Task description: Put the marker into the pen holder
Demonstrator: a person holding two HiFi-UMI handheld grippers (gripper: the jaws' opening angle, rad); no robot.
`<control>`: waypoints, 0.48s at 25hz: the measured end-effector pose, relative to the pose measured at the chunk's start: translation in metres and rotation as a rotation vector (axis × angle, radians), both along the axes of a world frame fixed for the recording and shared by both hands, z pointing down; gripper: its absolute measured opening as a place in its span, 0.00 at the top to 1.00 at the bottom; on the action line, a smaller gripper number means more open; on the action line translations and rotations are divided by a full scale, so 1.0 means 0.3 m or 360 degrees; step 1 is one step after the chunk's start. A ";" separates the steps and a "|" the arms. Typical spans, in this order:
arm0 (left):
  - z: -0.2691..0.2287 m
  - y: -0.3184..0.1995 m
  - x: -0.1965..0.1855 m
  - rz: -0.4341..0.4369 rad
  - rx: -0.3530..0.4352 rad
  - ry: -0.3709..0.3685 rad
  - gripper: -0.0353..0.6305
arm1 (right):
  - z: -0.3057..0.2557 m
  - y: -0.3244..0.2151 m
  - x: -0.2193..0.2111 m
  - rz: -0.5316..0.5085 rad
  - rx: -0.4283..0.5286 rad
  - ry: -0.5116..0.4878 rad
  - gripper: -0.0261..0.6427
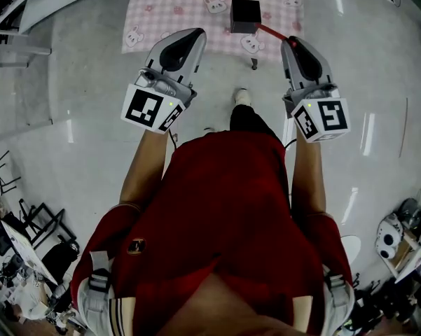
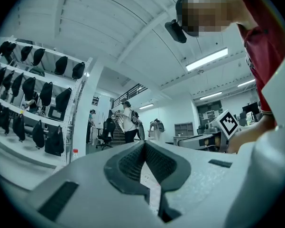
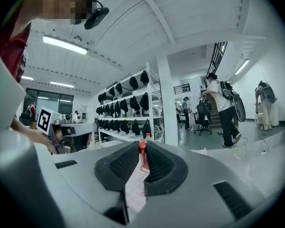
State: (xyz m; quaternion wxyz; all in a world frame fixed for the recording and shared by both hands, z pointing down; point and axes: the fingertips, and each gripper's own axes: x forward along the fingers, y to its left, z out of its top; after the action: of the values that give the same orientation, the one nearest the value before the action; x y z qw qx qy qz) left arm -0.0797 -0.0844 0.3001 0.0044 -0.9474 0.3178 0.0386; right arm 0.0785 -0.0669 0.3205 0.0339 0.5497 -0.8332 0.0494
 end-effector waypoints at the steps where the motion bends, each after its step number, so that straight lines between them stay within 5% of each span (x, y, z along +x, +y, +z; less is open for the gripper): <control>1: 0.006 -0.026 0.012 -0.0018 -0.0004 -0.0006 0.94 | 0.010 -0.031 0.013 -0.0017 -0.0013 0.0012 0.89; 12: 0.082 -0.248 0.107 -0.0199 -0.0062 -0.0084 0.94 | 0.172 -0.318 0.071 -0.0269 -0.0179 0.0095 0.89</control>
State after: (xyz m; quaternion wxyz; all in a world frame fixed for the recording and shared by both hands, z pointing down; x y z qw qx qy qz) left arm -0.0478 -0.1588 0.3249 -0.0034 -0.9262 0.3769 0.0072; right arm 0.0999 -0.1624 0.3720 0.0935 0.4758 -0.8712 0.0768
